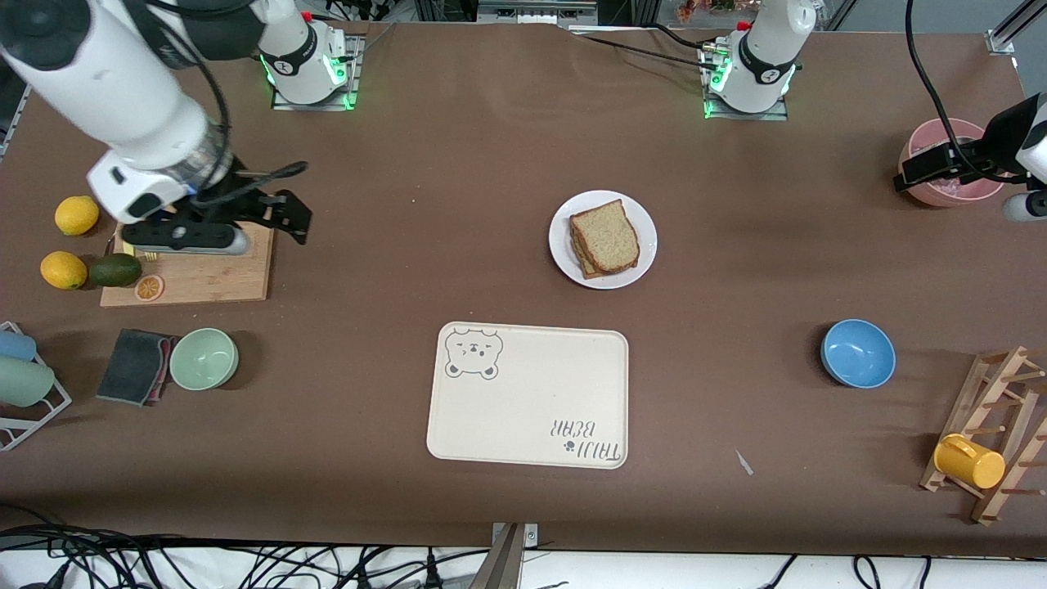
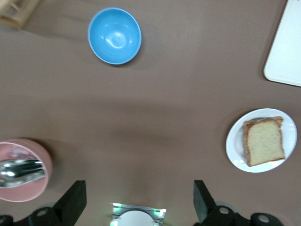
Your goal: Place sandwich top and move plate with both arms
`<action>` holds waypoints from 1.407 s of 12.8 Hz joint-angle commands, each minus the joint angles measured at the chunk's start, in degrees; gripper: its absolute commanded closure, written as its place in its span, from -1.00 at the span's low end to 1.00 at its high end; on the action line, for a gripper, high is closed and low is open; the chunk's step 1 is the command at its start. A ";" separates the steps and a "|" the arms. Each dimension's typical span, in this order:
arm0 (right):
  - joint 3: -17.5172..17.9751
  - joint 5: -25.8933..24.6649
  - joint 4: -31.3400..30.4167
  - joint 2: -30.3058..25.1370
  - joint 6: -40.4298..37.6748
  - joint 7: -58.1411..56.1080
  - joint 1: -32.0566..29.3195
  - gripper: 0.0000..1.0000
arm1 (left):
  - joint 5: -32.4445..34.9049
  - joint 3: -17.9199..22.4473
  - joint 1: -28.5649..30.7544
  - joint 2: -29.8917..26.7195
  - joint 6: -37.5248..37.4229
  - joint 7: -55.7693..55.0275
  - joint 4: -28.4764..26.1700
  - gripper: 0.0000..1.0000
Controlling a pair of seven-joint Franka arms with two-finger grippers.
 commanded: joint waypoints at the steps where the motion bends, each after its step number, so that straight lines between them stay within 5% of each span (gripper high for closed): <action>1: 0.67 1.14 -2.15 -2.58 -3.73 -2.67 -3.14 -1.00 | 3.48 -2.21 -0.19 -0.61 -2.46 0.48 2.29 -1.00; 11: -0.56 4.12 -0.48 -6.10 -11.55 -10.85 -13.78 -1.00 | -1.62 -2.12 2.45 -0.44 -2.81 -0.14 1.23 -1.00; 18: -2.50 3.69 1.63 -5.57 -14.38 -12.69 -14.93 -1.00 | -1.62 -2.12 2.98 -0.44 -2.90 -0.05 1.23 -1.00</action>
